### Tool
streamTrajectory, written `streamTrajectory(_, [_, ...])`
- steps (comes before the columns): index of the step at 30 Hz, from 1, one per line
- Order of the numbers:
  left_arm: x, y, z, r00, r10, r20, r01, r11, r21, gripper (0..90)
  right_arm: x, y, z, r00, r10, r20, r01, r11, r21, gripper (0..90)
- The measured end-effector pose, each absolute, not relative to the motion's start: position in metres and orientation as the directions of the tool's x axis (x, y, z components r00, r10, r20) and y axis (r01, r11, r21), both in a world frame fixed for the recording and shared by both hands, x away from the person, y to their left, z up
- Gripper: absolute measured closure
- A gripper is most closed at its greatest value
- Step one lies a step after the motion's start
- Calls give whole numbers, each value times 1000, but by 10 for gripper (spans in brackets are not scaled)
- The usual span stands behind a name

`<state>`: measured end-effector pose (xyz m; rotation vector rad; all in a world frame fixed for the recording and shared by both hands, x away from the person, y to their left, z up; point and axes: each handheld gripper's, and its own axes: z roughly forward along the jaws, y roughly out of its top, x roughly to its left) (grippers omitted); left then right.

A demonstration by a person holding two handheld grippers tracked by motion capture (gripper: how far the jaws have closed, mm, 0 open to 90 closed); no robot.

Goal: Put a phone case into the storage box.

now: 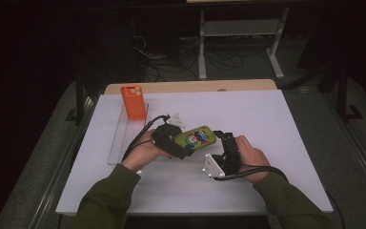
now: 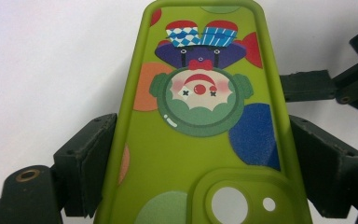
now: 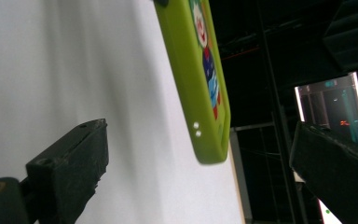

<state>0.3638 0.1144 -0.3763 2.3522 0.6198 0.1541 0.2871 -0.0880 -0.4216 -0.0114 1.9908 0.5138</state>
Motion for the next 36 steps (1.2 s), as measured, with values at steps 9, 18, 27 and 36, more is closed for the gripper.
streamTrajectory(9, [361, 108, -376, 894, 443, -66, 377, -662, 648, 153, 283, -79, -429, -392, 194, -899, -253, 917, 308, 92])
streamTrajectory(18, [357, 102, -377, 898, 434, -74, 372, -658, 655, 154, 280, -75, -433, -344, 150, -927, -292, 921, 257, 374])
streamTrajectory(27, [358, 102, -377, 903, 425, -65, 361, -667, 651, 154, 279, -74, -435, -327, 126, -936, -301, 926, 230, 654])
streamTrajectory(36, [357, 102, -377, 894, 440, -82, 379, -646, 663, 154, 277, -72, -437, -318, 102, -942, -307, 930, 204, 746])
